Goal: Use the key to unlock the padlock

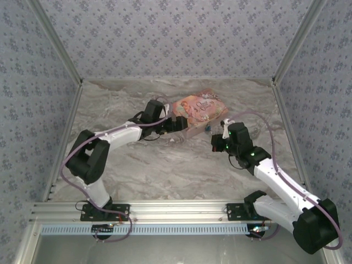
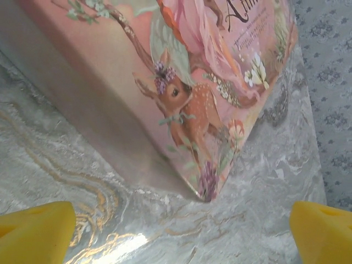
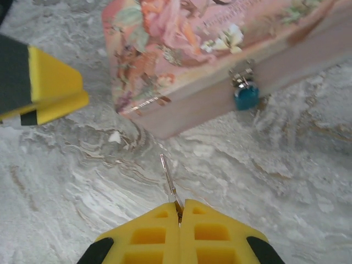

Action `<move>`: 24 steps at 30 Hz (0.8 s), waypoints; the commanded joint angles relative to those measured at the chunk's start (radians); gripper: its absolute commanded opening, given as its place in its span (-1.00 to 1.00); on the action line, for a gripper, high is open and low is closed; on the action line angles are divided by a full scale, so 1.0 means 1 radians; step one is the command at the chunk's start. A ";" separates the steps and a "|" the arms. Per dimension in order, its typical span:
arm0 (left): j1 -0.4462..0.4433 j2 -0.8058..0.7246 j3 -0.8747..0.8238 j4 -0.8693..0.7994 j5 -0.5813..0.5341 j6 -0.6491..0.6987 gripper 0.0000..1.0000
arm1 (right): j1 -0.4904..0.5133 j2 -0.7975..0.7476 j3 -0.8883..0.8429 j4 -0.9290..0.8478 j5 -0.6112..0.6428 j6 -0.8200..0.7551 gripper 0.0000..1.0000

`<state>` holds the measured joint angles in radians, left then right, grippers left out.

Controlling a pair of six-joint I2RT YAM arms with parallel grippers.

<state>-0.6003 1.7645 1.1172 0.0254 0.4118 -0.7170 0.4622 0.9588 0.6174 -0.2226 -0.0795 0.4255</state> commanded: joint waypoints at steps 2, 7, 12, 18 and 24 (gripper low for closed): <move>-0.001 0.067 0.073 0.000 0.038 -0.083 0.98 | -0.002 -0.032 -0.025 -0.022 0.038 0.037 -1.00; -0.001 0.144 0.133 -0.050 0.036 -0.140 0.96 | -0.002 -0.043 -0.037 -0.018 0.034 0.048 -1.00; 0.000 0.173 0.152 -0.121 0.011 -0.148 0.85 | -0.002 -0.039 -0.037 -0.021 0.039 0.053 -1.00; 0.005 0.181 0.122 -0.155 -0.001 -0.140 0.65 | -0.004 -0.030 -0.029 -0.022 0.041 0.051 -1.00; 0.025 0.158 0.053 -0.157 -0.008 -0.135 0.55 | -0.004 -0.020 -0.012 -0.036 0.046 0.039 -1.00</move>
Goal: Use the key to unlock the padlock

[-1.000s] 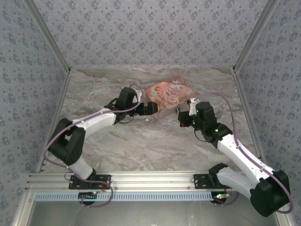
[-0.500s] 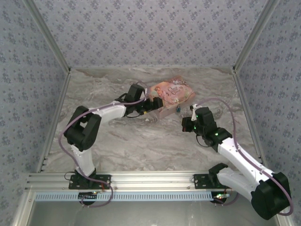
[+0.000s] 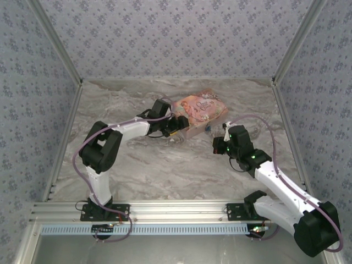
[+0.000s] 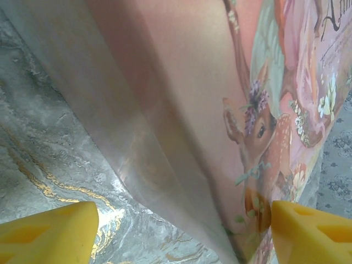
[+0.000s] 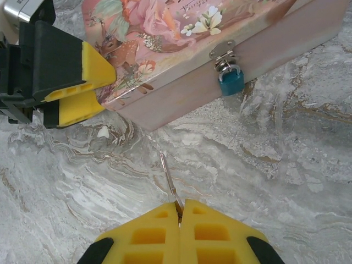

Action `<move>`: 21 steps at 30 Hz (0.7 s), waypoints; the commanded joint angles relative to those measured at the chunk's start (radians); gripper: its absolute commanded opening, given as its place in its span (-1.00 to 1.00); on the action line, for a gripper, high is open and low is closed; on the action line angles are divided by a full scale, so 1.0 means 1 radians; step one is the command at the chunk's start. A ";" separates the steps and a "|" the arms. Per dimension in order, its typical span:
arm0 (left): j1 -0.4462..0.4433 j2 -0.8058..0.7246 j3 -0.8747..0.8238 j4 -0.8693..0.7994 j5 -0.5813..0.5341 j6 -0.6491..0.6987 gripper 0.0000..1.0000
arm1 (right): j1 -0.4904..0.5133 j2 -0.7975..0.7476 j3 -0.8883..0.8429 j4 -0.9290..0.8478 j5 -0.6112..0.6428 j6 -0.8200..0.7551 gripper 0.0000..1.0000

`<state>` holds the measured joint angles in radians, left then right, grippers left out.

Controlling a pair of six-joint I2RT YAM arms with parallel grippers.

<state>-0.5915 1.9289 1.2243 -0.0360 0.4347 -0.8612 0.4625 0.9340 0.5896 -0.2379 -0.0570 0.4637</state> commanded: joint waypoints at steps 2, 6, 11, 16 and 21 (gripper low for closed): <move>0.027 -0.018 -0.076 -0.099 -0.031 0.014 0.49 | -0.005 0.009 0.018 -0.023 0.022 -0.002 -1.00; 0.053 -0.045 -0.125 -0.104 -0.032 0.020 0.44 | -0.006 0.019 0.022 -0.020 0.021 -0.003 -1.00; 0.104 -0.090 -0.188 -0.127 -0.041 0.042 0.40 | -0.006 0.029 0.023 -0.017 0.018 -0.005 -1.00; 0.181 -0.152 -0.252 -0.155 -0.057 0.086 0.40 | -0.007 0.039 0.024 -0.012 0.016 -0.008 -1.00; 0.257 -0.199 -0.276 -0.175 -0.067 0.126 0.41 | -0.006 0.063 0.029 0.005 -0.002 -0.008 -1.00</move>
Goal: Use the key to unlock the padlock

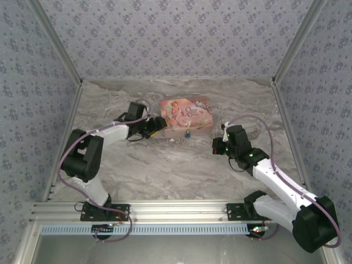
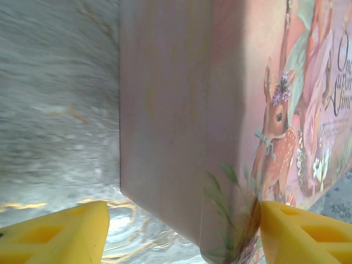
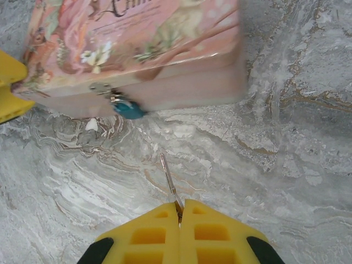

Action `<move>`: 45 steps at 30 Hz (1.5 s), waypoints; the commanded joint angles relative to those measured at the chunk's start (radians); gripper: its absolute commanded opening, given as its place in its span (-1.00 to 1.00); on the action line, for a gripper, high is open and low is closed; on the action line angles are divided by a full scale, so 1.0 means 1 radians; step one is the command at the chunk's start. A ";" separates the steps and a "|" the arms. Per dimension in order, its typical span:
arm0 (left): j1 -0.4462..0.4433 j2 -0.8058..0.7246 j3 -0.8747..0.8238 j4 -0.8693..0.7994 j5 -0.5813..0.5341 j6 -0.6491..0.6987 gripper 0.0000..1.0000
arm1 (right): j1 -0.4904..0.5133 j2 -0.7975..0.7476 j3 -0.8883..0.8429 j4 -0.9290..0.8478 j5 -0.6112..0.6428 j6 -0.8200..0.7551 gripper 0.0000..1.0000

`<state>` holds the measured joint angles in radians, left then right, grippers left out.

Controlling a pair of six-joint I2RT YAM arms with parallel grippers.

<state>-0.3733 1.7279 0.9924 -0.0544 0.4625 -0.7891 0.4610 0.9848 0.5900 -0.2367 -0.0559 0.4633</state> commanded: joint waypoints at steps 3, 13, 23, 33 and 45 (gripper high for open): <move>0.073 -0.018 -0.038 -0.167 -0.101 0.079 0.43 | -0.003 0.024 0.036 0.007 -0.009 -0.008 -1.00; 0.075 -0.169 -0.101 -0.032 -0.084 0.213 0.46 | -0.001 0.044 0.032 0.092 -0.093 -0.009 -1.00; -0.029 -0.357 -0.285 0.216 0.007 0.432 0.64 | -0.110 0.192 0.000 0.483 -0.433 0.112 -1.00; -0.065 -0.219 -0.297 0.344 0.168 0.470 0.61 | -0.152 0.453 0.122 0.578 -0.516 0.118 -1.00; -0.138 -0.105 -0.301 0.459 0.113 0.528 0.55 | -0.140 0.597 0.168 0.510 -0.455 0.090 -1.00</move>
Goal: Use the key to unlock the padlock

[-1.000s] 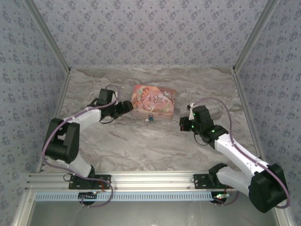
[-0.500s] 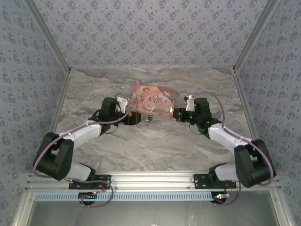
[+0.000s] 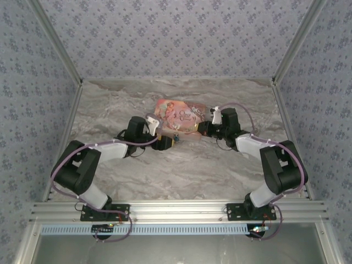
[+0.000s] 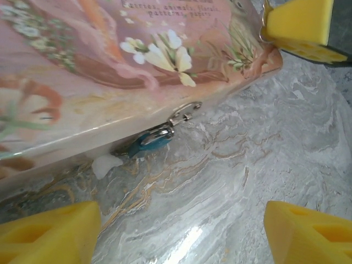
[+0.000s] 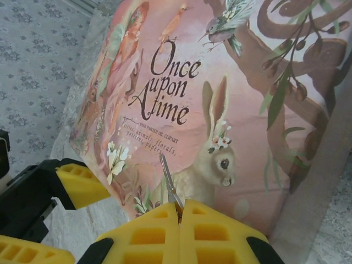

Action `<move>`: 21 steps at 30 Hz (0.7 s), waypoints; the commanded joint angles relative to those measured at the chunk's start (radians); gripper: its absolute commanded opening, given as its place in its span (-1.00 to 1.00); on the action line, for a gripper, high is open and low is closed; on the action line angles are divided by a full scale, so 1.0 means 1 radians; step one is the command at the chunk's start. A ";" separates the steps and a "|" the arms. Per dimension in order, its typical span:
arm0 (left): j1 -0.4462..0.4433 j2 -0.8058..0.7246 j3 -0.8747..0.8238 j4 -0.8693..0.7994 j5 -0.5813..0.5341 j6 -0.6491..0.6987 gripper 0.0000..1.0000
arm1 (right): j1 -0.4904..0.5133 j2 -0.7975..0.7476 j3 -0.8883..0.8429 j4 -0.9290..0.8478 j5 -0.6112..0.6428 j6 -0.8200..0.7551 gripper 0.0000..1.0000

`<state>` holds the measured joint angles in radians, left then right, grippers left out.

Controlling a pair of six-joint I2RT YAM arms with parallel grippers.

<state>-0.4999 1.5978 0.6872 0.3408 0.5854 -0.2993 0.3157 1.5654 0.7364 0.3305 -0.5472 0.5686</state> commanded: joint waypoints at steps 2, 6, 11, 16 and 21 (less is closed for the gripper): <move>-0.019 0.047 0.005 0.076 -0.031 0.042 0.55 | 0.017 0.015 0.023 -0.102 0.067 -0.036 -1.00; -0.030 0.089 0.013 0.109 -0.052 0.047 0.53 | 0.038 0.007 0.012 -0.144 0.112 -0.057 -1.00; -0.044 0.136 0.018 0.161 -0.089 0.049 0.48 | 0.048 0.004 -0.012 -0.134 0.122 -0.050 -1.00; -0.062 0.184 0.025 0.227 -0.124 0.032 0.40 | 0.065 0.007 -0.012 -0.132 0.133 -0.046 -1.00; -0.098 0.224 0.032 0.274 -0.204 0.014 0.31 | 0.077 0.012 -0.010 -0.127 0.138 -0.044 -1.00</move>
<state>-0.5785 1.7931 0.6907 0.5526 0.4335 -0.2771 0.3771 1.5558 0.7490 0.2951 -0.4320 0.5343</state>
